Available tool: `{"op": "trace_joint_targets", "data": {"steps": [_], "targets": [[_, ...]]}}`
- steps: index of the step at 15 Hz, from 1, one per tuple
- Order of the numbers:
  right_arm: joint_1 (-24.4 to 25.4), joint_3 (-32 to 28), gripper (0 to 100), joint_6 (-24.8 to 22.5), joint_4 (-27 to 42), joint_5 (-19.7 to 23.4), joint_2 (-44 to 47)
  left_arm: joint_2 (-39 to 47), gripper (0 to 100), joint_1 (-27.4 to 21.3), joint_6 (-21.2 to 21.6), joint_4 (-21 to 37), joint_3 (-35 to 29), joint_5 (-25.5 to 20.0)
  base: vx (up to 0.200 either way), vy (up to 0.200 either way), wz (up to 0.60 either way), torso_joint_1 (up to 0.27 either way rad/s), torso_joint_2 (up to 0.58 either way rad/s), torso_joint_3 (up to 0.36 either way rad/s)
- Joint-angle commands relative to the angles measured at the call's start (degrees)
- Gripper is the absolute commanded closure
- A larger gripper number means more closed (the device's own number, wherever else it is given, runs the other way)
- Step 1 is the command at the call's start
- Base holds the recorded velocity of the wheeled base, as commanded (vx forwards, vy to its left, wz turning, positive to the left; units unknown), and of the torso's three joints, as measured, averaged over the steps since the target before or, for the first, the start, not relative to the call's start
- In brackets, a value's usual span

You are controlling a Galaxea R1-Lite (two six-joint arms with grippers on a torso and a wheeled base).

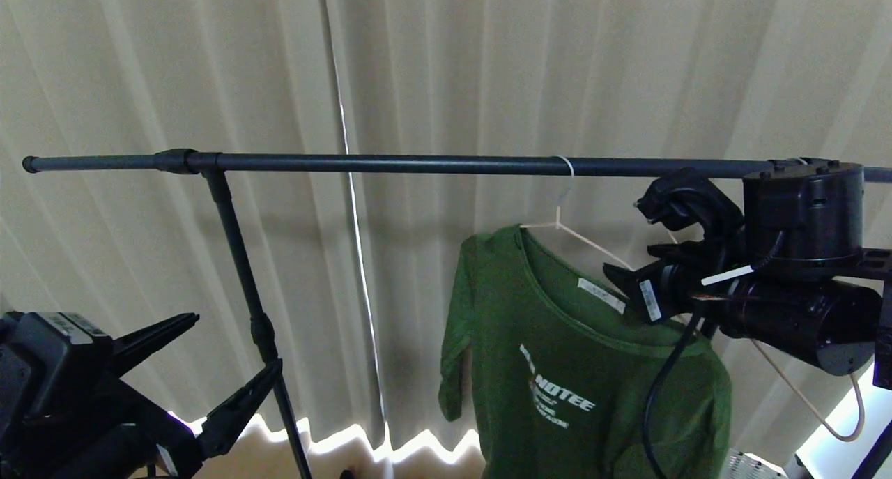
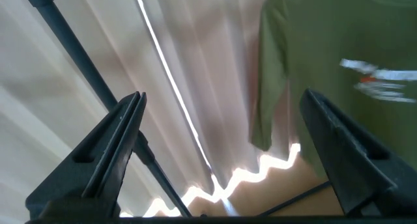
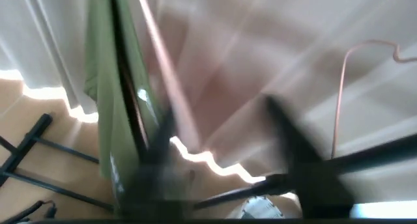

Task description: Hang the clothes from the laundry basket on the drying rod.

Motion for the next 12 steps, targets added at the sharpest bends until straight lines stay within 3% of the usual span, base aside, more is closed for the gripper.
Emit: {"op": "trace_joint_targets", "data": {"steps": [1, 6, 7, 12], "targets": [[0.8, 0.4, 0, 0.3, -0.6, 0.1, -0.1, 0.0, 0, 0.1, 0.0, 0.0, 0.0, 0.0, 0.0, 0.0, 0.0, 0.0, 0.0, 0.0], [0.8, 4.8, 0, 3.4, -6.6, 2.3, -1.8, 0.0, 0, 0.7, -0.2, 0.0, -0.1, 0.0, 0.0, 0.0, 0.0, 0.0, 0.0, 0.0], [0.8, 7.2, 0, 3.9, -10.9, 6.0, -2.8, -0.1, 0, 1.6, -0.3, 0.0, -0.1, 0.0, 0.0, 0.0, 0.0, 0.0, 0.0, 0.0], [0.4, 12.0, 0, 4.0, -12.8, 10.4, -11.0, -0.9, 0, 1.8, -0.2, 0.0, 0.1, 0.0, 0.0, 0.0, 0.0, 0.0, 0.0, 0.0]]}}
